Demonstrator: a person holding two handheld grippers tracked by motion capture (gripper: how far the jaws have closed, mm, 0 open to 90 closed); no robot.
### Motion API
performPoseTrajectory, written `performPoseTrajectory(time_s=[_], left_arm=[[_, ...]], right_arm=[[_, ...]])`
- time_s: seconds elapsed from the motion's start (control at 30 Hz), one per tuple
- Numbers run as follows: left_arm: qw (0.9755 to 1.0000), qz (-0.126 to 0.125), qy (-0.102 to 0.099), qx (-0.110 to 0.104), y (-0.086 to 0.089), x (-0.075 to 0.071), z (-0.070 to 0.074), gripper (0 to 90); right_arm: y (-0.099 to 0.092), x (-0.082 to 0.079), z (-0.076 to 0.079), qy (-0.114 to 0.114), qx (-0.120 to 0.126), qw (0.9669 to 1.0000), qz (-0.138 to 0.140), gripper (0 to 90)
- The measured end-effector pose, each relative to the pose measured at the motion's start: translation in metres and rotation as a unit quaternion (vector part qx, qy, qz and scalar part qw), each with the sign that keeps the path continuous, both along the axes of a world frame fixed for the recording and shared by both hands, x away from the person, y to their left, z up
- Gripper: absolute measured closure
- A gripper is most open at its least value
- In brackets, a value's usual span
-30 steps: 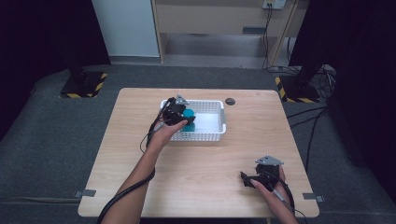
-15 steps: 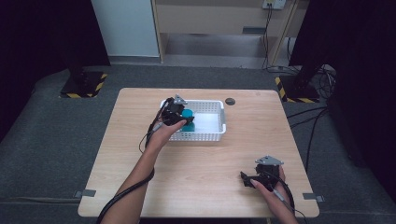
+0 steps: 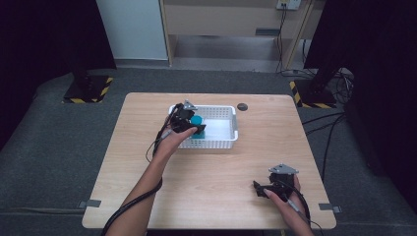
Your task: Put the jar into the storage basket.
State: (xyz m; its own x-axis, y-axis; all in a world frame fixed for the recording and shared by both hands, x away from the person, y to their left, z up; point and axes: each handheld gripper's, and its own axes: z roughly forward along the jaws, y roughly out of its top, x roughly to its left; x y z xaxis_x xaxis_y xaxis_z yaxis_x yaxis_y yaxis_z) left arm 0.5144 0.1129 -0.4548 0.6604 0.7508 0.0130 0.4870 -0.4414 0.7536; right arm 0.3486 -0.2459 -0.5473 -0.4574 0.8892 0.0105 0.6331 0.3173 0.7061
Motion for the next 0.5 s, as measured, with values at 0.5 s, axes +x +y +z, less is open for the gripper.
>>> performPoseTrajectory(time_s=[0.5], left_arm=[[0.9997, -0.006, -0.023, -0.01, 0.009, -0.019, 0.017, 4.7]], right_arm=[[0.0, 0.0, 0.0, 0.0, 0.0, 1.0, 0.0, 0.2]])
